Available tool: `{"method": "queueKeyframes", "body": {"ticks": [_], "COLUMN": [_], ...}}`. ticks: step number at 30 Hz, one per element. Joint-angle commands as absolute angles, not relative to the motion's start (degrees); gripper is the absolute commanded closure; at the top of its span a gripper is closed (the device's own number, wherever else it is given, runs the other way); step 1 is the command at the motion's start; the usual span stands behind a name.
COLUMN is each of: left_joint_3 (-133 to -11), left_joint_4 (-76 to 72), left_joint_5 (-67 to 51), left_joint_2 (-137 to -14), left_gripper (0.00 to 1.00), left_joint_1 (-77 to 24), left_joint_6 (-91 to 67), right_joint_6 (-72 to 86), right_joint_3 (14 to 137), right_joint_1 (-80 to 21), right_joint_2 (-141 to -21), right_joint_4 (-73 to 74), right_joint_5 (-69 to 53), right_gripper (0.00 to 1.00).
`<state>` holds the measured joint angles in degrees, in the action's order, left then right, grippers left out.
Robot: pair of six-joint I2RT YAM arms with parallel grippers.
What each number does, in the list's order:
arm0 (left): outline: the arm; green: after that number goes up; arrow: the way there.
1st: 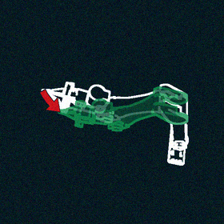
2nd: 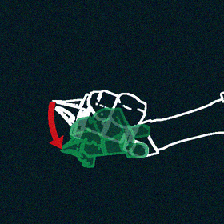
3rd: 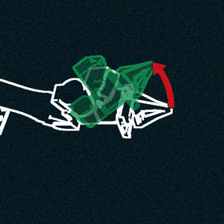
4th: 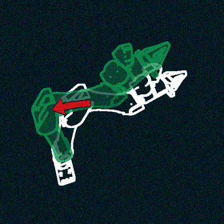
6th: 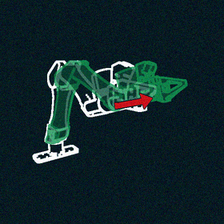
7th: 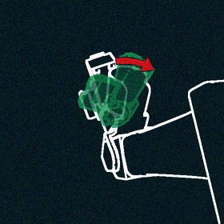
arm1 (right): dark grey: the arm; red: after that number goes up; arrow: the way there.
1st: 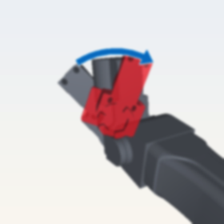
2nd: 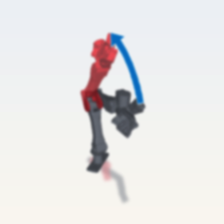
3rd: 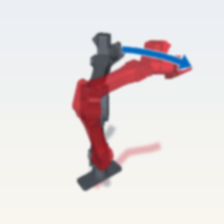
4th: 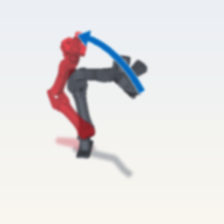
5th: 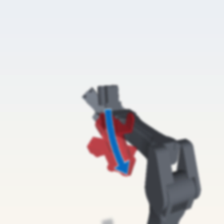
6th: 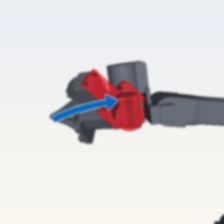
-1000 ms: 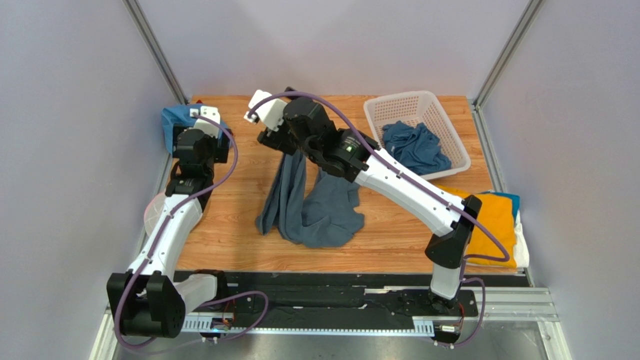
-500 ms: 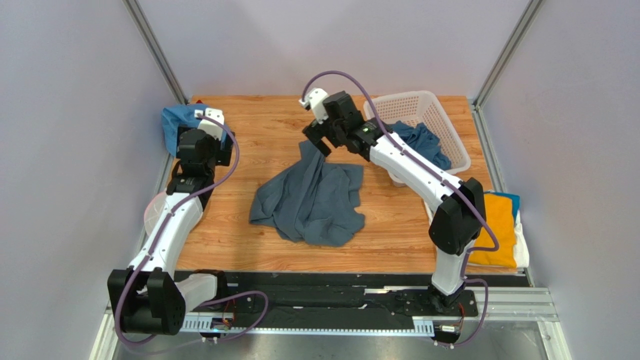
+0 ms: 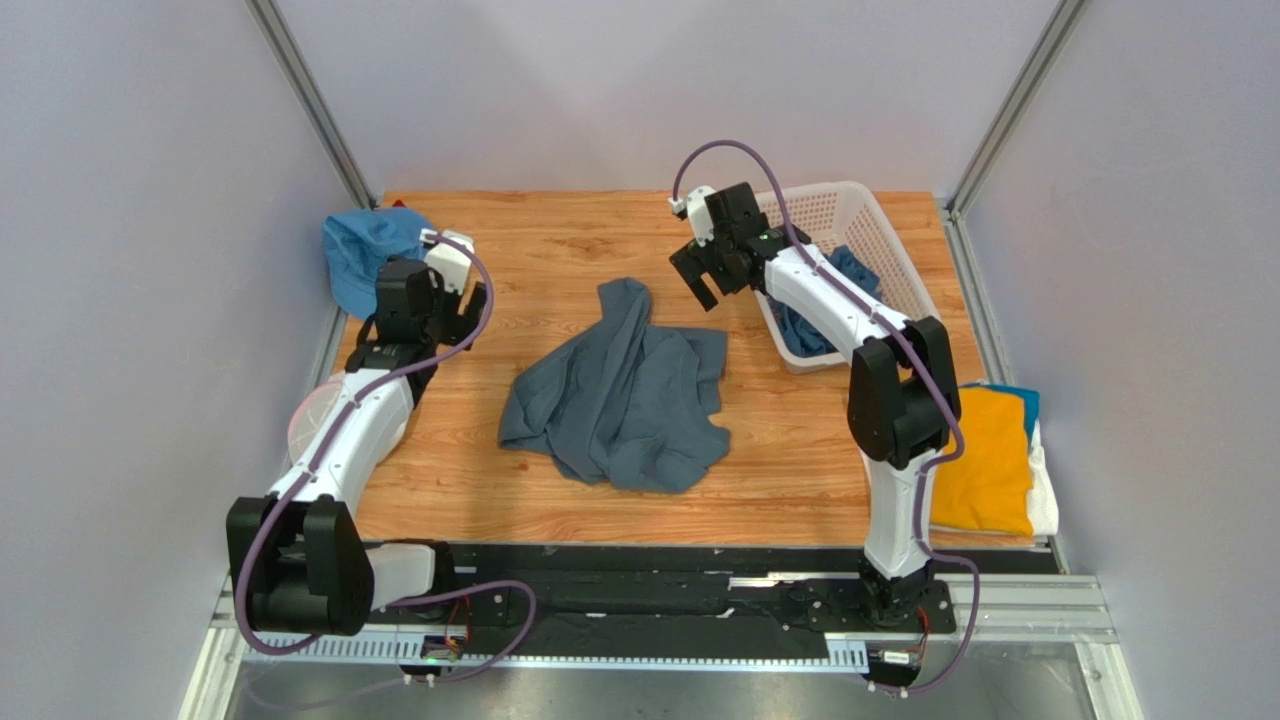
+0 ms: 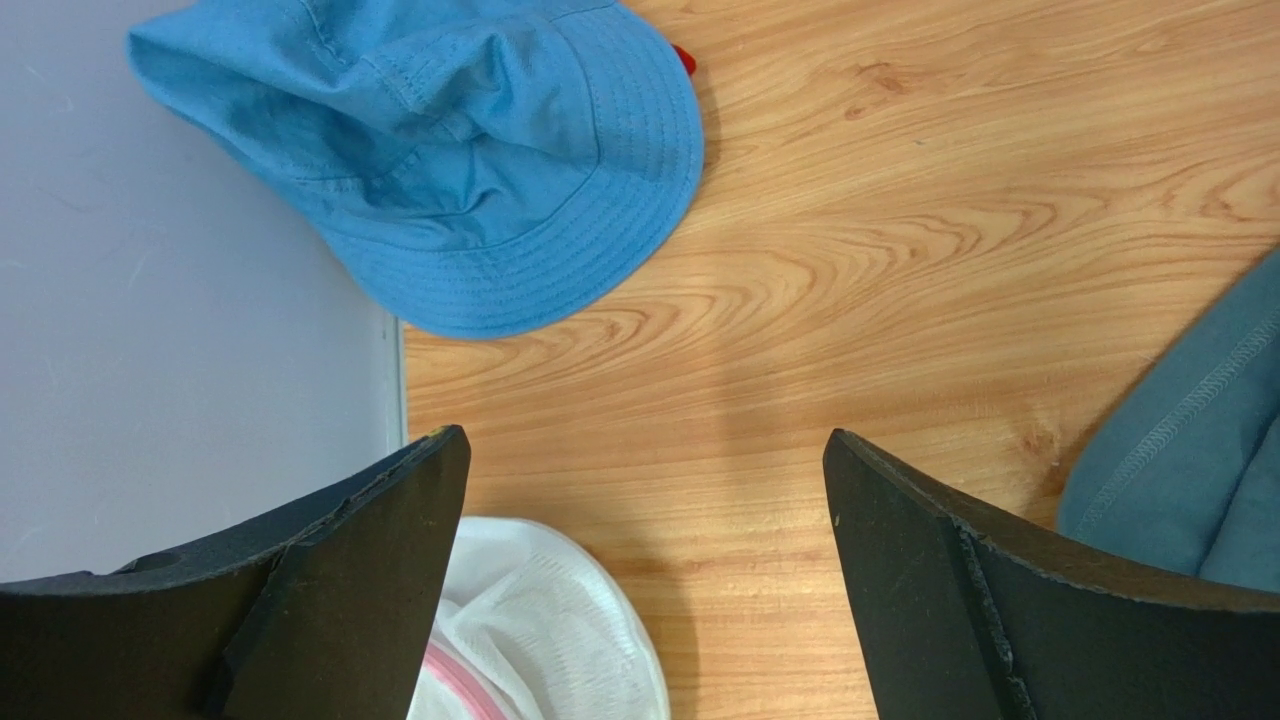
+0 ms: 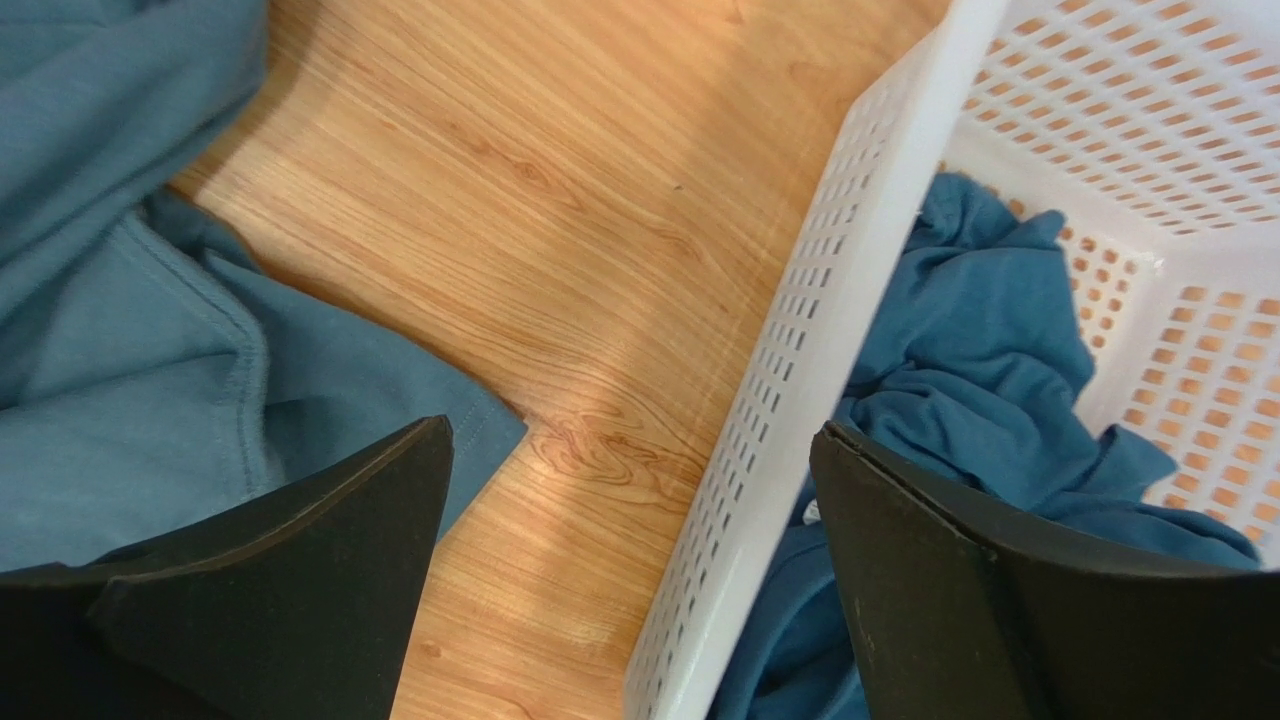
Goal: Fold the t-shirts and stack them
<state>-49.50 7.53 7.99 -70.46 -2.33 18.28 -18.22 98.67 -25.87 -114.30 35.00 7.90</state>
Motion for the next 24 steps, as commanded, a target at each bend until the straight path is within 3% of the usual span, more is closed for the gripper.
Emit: {"method": "queueKeyframes", "body": {"ticks": [1,12,15,16,18,19,21,22,23,24], "left_joint_3": [-49.4,-49.04,-48.96,-48.96,-49.04,-48.87,-48.69,-48.6,-48.43,-48.34], "left_joint_4": [6.77,7.03,7.21,7.21,7.38,7.47,7.38,7.38,7.3,7.29], "left_joint_5": [6.5,6.5,6.42,6.33,6.42,6.5,6.42,6.33,6.33,6.33], "left_joint_2": [-69.61,-68.91,-68.91,-68.91,-68.73,-68.56,-68.29,-68.29,-68.03,-67.94], "left_gripper": [0.03,0.03,0.04,0.04,0.04,0.04,0.04,0.04,0.04,0.04], "left_joint_1": [-1.93,-1.93,-1.93,-1.93,-1.93,-1.93,-1.93,-1.93,-1.93,-1.93], "left_joint_6": [20.21,20.65,20.48,20.57,20.74,20.92,21.09,21.18,21.27,21.36], "right_joint_6": [-17.93,-19.07,-19.42,-19.42,-19.25,-18.99,-18.72,-18.46,-18.37,-18.28], "right_joint_3": [99.14,98.62,98.7,98.88,99.31,100.19,101.33,102.03,102.39,102.65], "right_joint_1": [-24.52,-20.31,-19.25,-18.99,-17.58,-17.14,-15.47,-15.03,-13.99,-13.54], "right_joint_2": [-116.71,-119.0,-120.32,-120.76,-121.37,-121.99,-122.69,-123.3,-123.57,-123.75], "right_joint_4": [34.81,33.93,34.01,34.01,34.36,34.63,35.68,35.86,36.03,36.12], "right_joint_5": [6.42,6.06,6.5,6.68,6.42,6.15,5.72,5.71,5.8,6.06], "right_gripper": [0.06,0.1,0.29,0.41,0.51,0.64,0.76,0.93,1.0,1.0]}}
